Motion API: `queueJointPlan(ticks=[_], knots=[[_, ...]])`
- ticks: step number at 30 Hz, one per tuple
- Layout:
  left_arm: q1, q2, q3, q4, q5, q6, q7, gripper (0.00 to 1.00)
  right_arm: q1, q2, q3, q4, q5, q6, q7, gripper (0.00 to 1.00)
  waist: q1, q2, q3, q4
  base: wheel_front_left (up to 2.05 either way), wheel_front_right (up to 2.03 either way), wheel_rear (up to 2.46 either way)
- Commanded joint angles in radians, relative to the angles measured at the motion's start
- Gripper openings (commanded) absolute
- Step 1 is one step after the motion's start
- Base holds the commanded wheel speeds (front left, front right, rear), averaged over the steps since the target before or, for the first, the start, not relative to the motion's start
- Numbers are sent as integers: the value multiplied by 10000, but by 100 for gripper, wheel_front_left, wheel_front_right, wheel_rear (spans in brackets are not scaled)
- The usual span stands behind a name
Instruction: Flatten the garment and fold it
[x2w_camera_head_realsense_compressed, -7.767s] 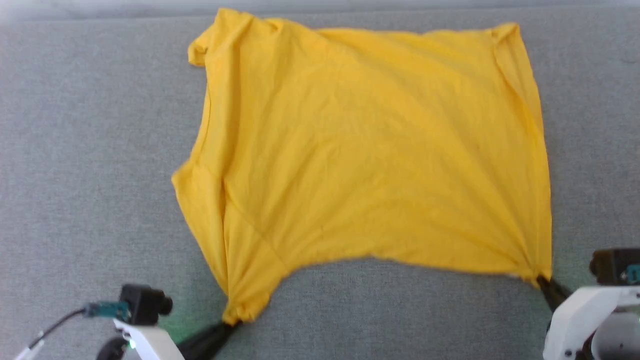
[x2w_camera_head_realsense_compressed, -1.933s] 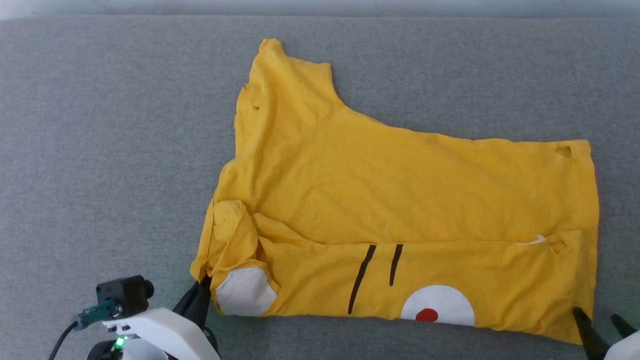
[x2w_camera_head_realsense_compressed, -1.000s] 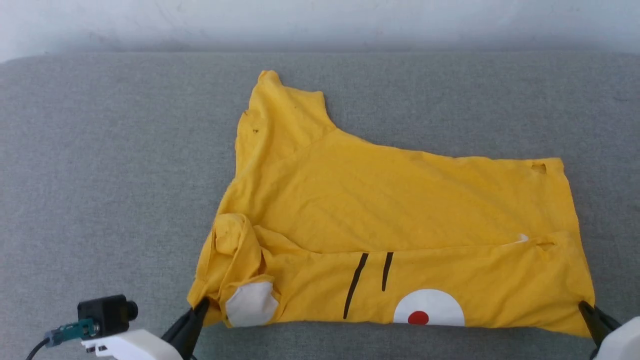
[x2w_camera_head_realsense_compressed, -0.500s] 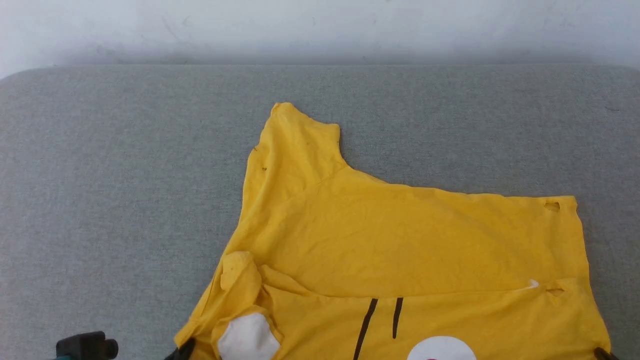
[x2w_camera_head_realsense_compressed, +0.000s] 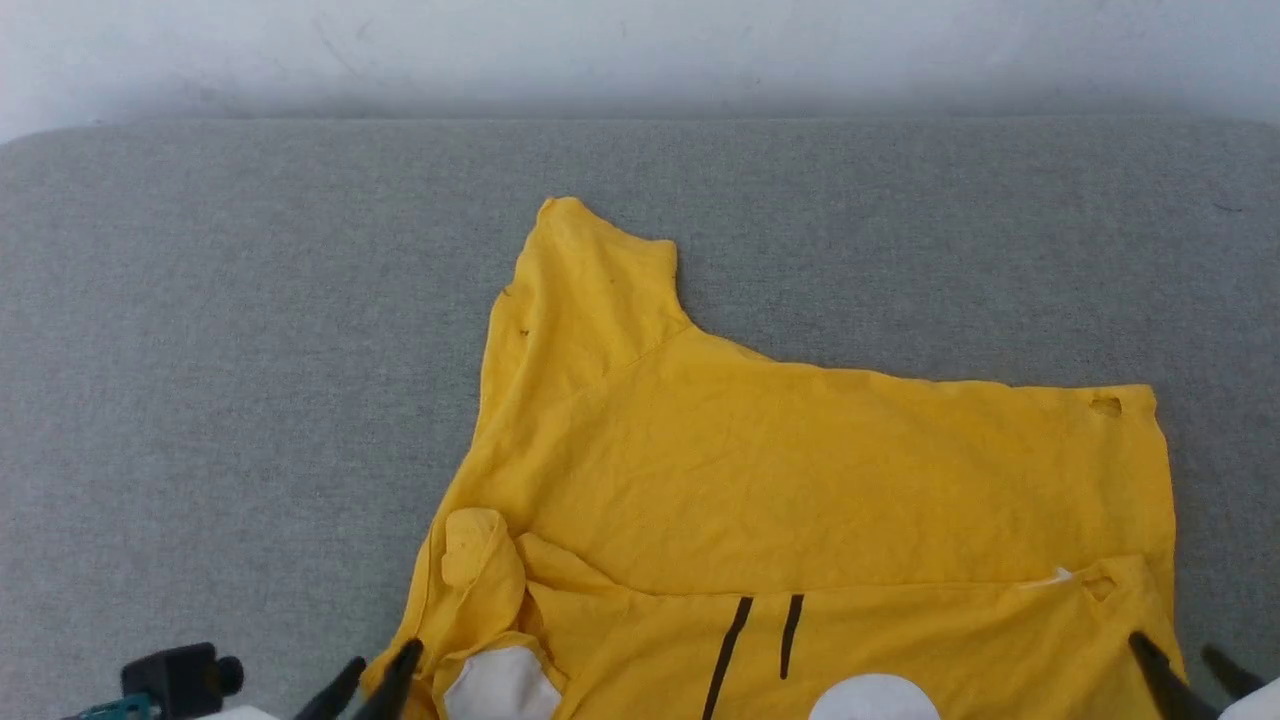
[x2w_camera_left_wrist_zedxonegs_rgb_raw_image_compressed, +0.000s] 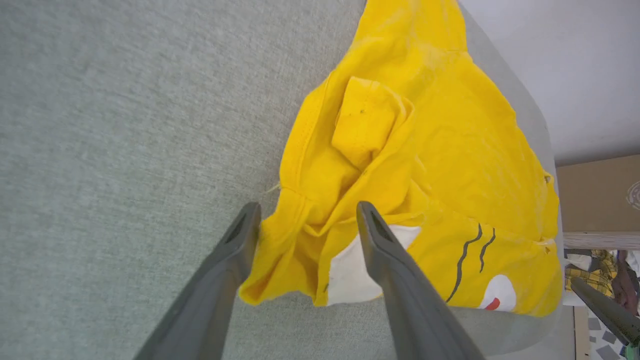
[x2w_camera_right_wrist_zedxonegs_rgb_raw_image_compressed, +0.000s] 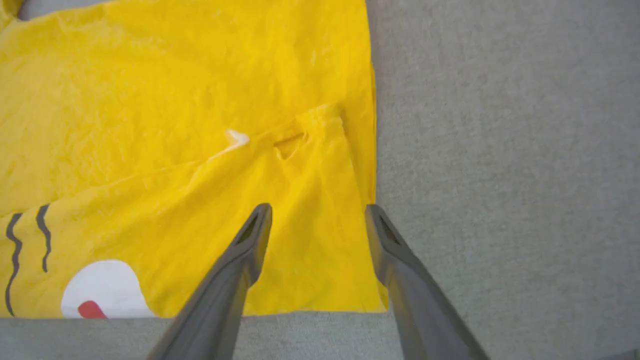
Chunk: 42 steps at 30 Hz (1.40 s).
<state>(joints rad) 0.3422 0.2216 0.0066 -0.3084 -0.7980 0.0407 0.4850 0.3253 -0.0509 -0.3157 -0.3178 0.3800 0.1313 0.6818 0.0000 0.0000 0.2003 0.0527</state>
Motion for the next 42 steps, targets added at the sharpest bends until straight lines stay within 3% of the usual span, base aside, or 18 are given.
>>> queueJointPlan(ticks=[1,5,10,14,18,29,36,42], knots=[[-191,-36,103,-58,56,-88,-136,100,-232,7,-39,-112,30,-6,-167,100,0,0,22,-13,0,0,0],[-615,-47,758,-399,432,-52,-1227,100,-844,7,-442,-510,-565,-6,-1348,100,0,0,181,-54,0,0,0],[-2139,-60,1412,-645,1276,-61,-3117,100,-2092,7,-202,-812,-1656,-6,-3305,100,0,0,683,-95,0,0,0],[-3918,236,1282,-465,2189,-331,-4339,100,-3116,7,297,-647,-2333,-6,-4671,100,0,0,1280,-131,0,0,0],[-5813,797,697,112,3091,-719,-4740,100,-3812,7,813,-273,-2642,-6,-5460,100,0,0,1891,-205,0,0,0],[-10923,2043,-1361,2840,3320,-1600,-2891,100,-4551,7,1510,482,-2726,-6,-6454,100,0,0,3446,-721,0,0,0],[-12488,3081,-3379,3978,1992,-1708,-917,100,-4867,7,1704,984,-2545,-6,-6896,100,0,0,4167,-1143,0,0,0],[-13015,3739,-4070,4570,742,-1712,444,100,-4925,7,1674,1264,-2428,-6,-7082,100,0,0,4430,-1491,0,0,0]])
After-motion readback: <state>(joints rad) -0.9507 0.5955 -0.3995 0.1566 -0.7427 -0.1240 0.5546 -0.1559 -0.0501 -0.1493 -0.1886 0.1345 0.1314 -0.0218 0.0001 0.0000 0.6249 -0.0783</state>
